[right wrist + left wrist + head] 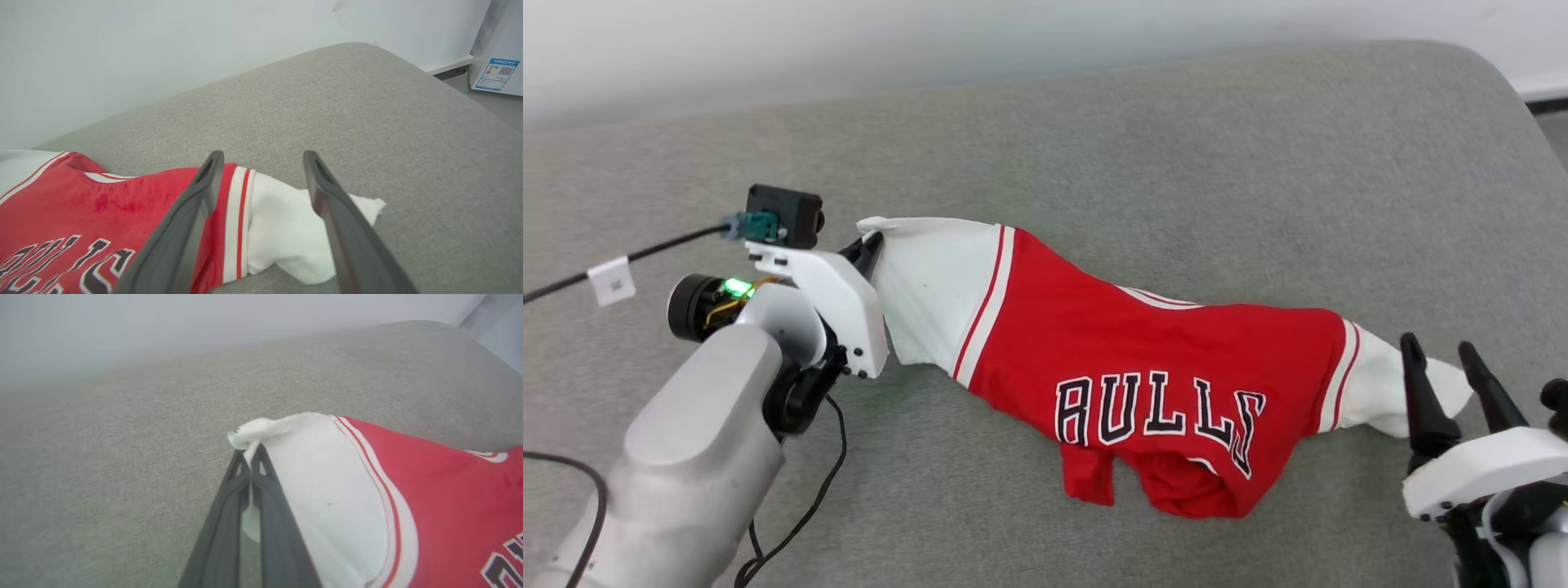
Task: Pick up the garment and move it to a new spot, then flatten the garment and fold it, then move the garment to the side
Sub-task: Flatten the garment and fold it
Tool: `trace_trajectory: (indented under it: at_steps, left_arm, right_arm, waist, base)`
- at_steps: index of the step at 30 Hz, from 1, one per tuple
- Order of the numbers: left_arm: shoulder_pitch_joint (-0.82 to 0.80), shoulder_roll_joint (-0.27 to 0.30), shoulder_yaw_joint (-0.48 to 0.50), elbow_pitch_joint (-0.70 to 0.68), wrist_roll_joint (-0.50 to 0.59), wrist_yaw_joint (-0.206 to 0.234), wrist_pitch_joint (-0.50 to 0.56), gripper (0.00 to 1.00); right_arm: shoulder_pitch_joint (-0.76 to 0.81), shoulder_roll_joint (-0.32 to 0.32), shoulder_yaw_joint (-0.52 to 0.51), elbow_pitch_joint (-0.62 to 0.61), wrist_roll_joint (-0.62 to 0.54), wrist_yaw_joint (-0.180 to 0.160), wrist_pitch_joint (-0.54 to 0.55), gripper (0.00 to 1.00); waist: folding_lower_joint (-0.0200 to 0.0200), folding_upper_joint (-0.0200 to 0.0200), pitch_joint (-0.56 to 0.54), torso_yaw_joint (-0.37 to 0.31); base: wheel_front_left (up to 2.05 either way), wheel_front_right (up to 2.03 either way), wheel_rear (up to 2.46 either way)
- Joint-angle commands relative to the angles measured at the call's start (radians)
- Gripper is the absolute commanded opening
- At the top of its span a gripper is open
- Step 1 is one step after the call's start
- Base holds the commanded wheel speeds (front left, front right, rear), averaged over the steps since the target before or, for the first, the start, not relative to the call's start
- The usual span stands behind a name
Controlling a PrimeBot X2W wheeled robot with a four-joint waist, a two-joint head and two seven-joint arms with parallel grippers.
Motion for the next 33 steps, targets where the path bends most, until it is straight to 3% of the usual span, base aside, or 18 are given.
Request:
trace_trajectory:
  at_steps: [1, 8, 14, 21, 26, 27, 28, 29, 33]
  left_arm:
    - [0.03, 0.015, 0.009, -0.035, 0.007, 0.018, -0.019, 0.0]
    - [0.124, 0.072, 0.018, -0.267, 0.019, 0.098, -0.036, 0.0]
    - [0.134, 0.104, 0.021, -0.411, 0.035, 0.144, -0.015, 0.0]
    - [0.113, 0.125, 0.023, -0.478, 0.044, 0.157, 0.001, 0.0]
    - [0.11, 0.135, 0.018, -0.487, 0.043, 0.154, 0.008, 0.0]
    - [0.11, 0.135, 0.018, -0.485, 0.042, 0.152, 0.009, 0.0]
    - [0.11, 0.136, 0.017, -0.483, 0.04, 0.151, 0.009, 0.0]
    - [0.112, 0.137, 0.017, -0.48, 0.039, 0.151, 0.007, 0.0]
    - [0.128, 0.138, 0.014, -0.467, 0.034, 0.149, 0.005, 0.0]
  right_arm:
    - [-0.008, 0.001, -0.027, 0.005, -0.007, -0.001, 0.034, 1.0]
    - [-0.096, -0.061, -0.172, 0.089, 0.008, -0.001, 0.344, 1.0]
    - [-0.227, -0.126, -0.235, 0.206, -0.018, -0.001, 0.619, 1.0]
    - [-0.35, -0.136, -0.266, 0.332, -0.065, -0.001, 0.729, 1.0]
    - [-0.351, -0.081, -0.276, 0.478, -0.088, -0.001, 0.815, 1.0]
    - [-0.349, -0.071, -0.279, 0.495, -0.085, -0.001, 0.826, 0.82]
    - [-0.348, -0.064, -0.277, 0.507, -0.085, -0.001, 0.834, 0.27]
    - [-0.35, -0.06, -0.272, 0.513, -0.082, -0.001, 0.834, 0.0]
    - [-0.366, -0.092, -0.252, 0.491, -0.08, 0.0, 0.785, 0.0]
  waist:
    - [-0.0001, 0.0, -0.038, 0.04]
    - [-0.0001, 0.0, -0.029, 0.089]
    - [-0.0001, 0.0, 0.038, 0.126]
    - [-0.0001, 0.0, 0.111, 0.148]
    - [-0.0001, 0.0, 0.13, 0.156]
    - [-0.0001, 0.0, 0.13, 0.156]
    - [-0.0001, 0.0, 0.127, 0.155]
    - [-0.0001, 0.0, 0.123, 0.154]
    - [-0.0001, 0.0, 0.093, 0.146]
  base:
    - [0.0, 0.0, 0.0]
    - [0.0, 0.0, 0.0]
    - [0.0, 0.0, 0.0]
    - [0.0, 0.0, 0.0]
    - [0.0, 0.0, 0.0]
    - [0.0, 0.0, 0.0]
    - [0.0, 0.0, 0.0]
    - [0.0, 0.0, 0.0]
    - [0.0, 0.0, 0.0]
